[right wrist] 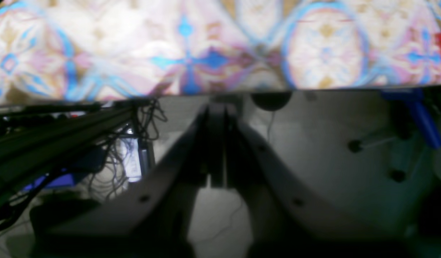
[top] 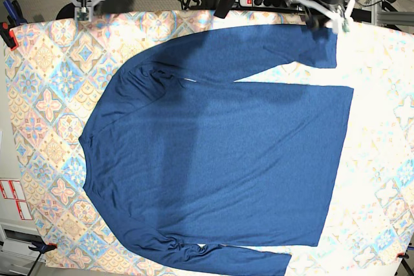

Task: Fold the T-shirt properly
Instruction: 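Lower both grippers to the shirt's shoulder corners at the collar edge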

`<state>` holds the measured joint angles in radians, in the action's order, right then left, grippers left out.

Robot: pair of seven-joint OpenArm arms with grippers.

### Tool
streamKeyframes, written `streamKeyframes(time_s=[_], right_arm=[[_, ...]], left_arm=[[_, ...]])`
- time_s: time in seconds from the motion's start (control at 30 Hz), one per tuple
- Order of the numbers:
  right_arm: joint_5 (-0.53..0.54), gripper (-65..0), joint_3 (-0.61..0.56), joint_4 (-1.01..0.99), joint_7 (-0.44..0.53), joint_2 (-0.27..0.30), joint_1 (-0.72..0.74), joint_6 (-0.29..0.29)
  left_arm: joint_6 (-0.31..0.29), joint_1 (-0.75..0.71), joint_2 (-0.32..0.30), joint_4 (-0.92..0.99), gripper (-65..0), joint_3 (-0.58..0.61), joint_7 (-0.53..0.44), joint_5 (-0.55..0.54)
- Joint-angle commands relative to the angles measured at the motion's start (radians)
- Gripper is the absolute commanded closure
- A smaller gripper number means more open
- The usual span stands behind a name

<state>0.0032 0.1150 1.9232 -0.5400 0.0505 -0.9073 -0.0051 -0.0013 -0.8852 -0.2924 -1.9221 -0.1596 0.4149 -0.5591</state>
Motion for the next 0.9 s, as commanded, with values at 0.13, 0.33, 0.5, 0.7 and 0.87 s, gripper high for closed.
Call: streamKeyframes(time_s=[0.13,0.33,0.5,0.7,0.87], right_arm=[[-0.002,0.0,-0.041,0.015,0.024,0.007,0.043,-0.003],[-0.002,0.0,-0.065,0.015,-0.093,0.007,0.11,-0.003],[-0.002,0.0,-0.065,0.015,-0.153,0.007,0.15,-0.003],[-0.002,0.0,-0.065,0.015,-0.153,0.007,0.156,-0.003],[-0.002,0.0,-0.065,0.015,-0.154,0.007,0.17,-0.003]], left_arm=[[-0.003,0.025,-0.003,0.051,-27.2,-0.073,-0.003,-0.123],[-0.003,0.082,-0.004,0.161,-27.6,-0.077,-0.003,-0.25],[-0.003,0.116,-0.004,0.24,-27.6,-0.077,-0.003,-0.313],[-0.003,0.134,-0.004,0.299,-27.8,-0.077,-0.003,-0.367],[-0.003,0.179,-0.004,0.344,-27.8,-0.076,-0.003,-0.368]])
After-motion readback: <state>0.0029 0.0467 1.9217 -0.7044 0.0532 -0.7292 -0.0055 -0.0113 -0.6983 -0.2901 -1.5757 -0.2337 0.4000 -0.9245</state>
